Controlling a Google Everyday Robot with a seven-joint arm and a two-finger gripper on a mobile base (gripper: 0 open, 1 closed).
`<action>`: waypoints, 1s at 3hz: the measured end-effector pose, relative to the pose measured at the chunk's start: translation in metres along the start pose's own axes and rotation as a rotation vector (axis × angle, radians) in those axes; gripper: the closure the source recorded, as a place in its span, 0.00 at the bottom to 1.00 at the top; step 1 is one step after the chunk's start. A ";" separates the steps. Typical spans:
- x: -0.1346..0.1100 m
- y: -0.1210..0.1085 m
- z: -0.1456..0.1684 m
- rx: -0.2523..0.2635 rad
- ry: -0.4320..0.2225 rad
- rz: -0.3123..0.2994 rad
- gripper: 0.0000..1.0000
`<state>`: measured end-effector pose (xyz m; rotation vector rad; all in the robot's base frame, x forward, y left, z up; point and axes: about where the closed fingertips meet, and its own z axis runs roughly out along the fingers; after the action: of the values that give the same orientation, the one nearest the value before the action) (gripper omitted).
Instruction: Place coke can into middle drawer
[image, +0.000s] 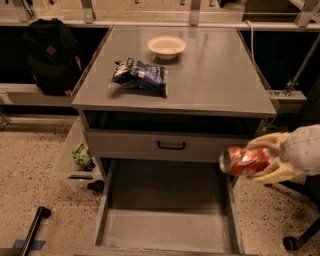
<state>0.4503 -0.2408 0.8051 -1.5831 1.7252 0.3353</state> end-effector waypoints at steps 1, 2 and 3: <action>0.020 0.048 0.054 -0.099 -0.009 0.033 1.00; 0.020 0.048 0.054 -0.099 -0.009 0.034 1.00; 0.044 0.049 0.113 -0.124 -0.040 0.068 1.00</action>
Offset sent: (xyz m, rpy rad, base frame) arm -0.0183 0.0240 -0.0519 0.0125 0.0701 0.0368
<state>0.4462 -0.1901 0.6845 -1.5964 1.7597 0.5133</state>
